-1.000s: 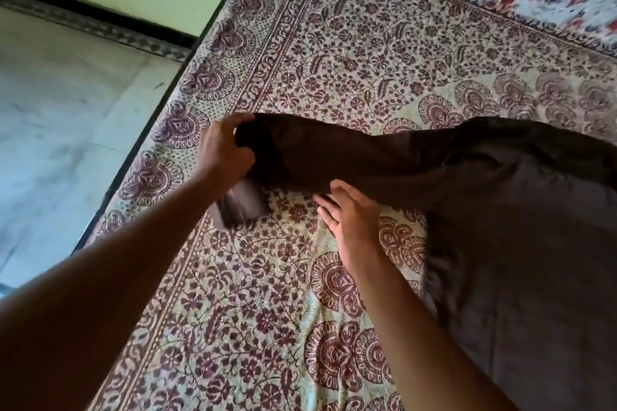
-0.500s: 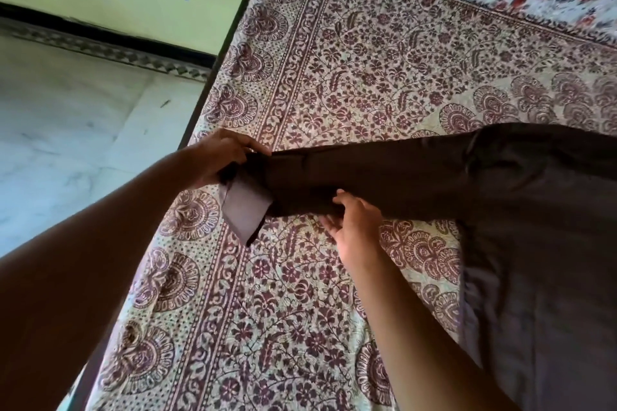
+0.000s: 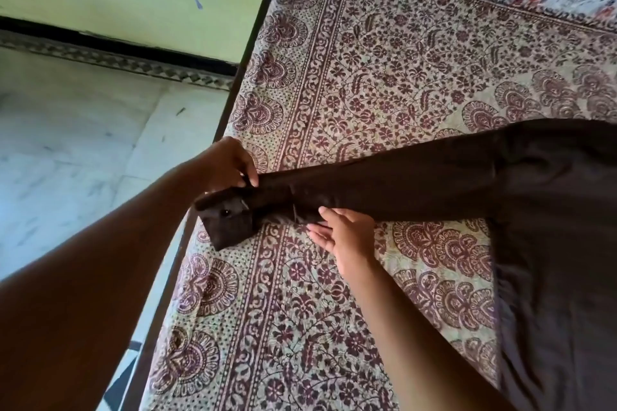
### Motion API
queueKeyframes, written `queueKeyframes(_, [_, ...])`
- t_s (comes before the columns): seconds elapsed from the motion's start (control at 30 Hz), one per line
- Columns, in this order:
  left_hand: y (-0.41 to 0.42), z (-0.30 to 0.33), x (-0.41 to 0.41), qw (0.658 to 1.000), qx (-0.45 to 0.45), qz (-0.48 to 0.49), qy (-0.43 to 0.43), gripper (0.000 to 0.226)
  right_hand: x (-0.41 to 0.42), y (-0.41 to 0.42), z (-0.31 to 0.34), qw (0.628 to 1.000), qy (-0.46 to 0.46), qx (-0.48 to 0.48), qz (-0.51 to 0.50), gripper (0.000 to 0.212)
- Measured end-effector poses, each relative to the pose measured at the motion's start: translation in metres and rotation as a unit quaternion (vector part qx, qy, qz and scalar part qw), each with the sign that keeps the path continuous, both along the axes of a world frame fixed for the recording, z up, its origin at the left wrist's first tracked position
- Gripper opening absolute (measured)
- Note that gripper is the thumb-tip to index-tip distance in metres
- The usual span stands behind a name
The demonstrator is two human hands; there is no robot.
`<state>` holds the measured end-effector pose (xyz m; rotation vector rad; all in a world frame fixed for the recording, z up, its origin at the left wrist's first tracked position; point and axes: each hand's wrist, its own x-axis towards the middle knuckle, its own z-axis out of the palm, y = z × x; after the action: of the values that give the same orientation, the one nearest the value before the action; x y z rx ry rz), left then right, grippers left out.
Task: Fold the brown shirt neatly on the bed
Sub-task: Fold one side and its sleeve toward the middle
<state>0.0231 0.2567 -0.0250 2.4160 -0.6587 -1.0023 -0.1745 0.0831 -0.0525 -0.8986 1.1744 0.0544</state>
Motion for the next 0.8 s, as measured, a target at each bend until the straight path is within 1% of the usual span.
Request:
queueKeyframes(0.07, [0.003,-0.005,-0.004,0.999,0.015,0.023,-0.032,0.040,0.000,0.006,-0.003,1.000,-0.005,-0.010,-0.002,0.019])
queueKeyframes(0.17, [0.002,-0.012,-0.016,0.996,0.006,0.060,-0.064,0.027,-0.005,0.018,-0.007,0.999,-0.019,-0.040,0.016,0.026])
queueKeyframes(0.23, [0.003,-0.019,-0.021,0.992,0.003,0.101,-0.082,0.028,-0.007,0.025,-0.009,0.997,-0.023,-0.077,0.022,0.026])
queueKeyframes(0.27, [0.004,-0.021,-0.024,0.988,0.005,0.124,-0.097,0.032,-0.008,0.027,-0.010,0.994,-0.021,-0.099,0.034,0.026])
queueKeyframes(0.33, [0.007,-0.023,-0.032,0.981,0.016,0.137,-0.135,0.038,-0.011,0.027,-0.009,0.987,-0.018,-0.131,0.089,0.032])
queueKeyframes(0.4, [0.002,-0.023,-0.045,0.976,0.045,0.116,-0.181,0.033,-0.016,0.024,-0.004,0.974,-0.030,-0.157,0.160,0.036])
queueKeyframes(0.43, [-0.002,-0.024,-0.052,0.969,0.056,0.100,-0.220,0.031,-0.019,0.021,-0.003,0.958,-0.045,-0.206,0.194,0.036])
queueKeyframes(0.47, [-0.006,-0.023,-0.060,0.959,0.051,0.087,-0.264,0.029,-0.022,0.017,-0.001,0.929,-0.060,-0.292,0.220,0.032])
queueKeyframes(0.5, [-0.012,-0.023,-0.069,0.951,0.021,0.079,-0.298,0.026,-0.025,0.011,0.001,0.885,-0.072,-0.396,0.232,0.028])
queueKeyframes(0.53, [-0.017,-0.024,-0.079,0.948,-0.019,0.062,-0.311,0.025,-0.026,0.003,0.000,0.833,-0.077,-0.497,0.229,0.027])
queueKeyframes(0.57, [-0.019,-0.030,-0.087,0.949,-0.053,0.027,-0.310,0.029,-0.025,-0.006,-0.004,0.783,-0.069,-0.579,0.219,0.027])
queueKeyframes(0.6, [-0.022,-0.038,-0.096,0.951,-0.067,-0.011,-0.302,0.036,-0.023,-0.019,-0.013,0.743,-0.044,-0.632,0.215,0.032])
queueKeyframes(0.63, [-0.022,-0.049,-0.103,0.954,-0.052,-0.044,-0.292,0.048,-0.017,-0.032,-0.024,0.720,-0.003,-0.657,0.223,0.038])
queueKeyframes(0.67, [-0.017,-0.058,-0.108,0.955,-0.023,-0.064,-0.288,0.061,-0.010,-0.041,-0.035,0.705,0.049,-0.665,0.241,0.045])
queueKeyframes(0.73, [-0.004,-0.074,-0.113,0.954,0.029,-0.066,-0.290,0.077,0.004,-0.043,-0.051,0.683,0.139,-0.652,0.297,0.058])
queueKeyframes(0.77, [0.001,-0.079,-0.114,0.952,0.043,-0.059,-0.296,0.082,0.010,-0.039,-0.057,0.665,0.155,-0.648,0.338,0.064])
queueKeyframes(0.8, [0.005,-0.081,-0.116,0.950,0.052,-0.049,-0.305,0.086,0.015,-0.032,-0.060,0.639,0.145,-0.652,0.383,0.070])
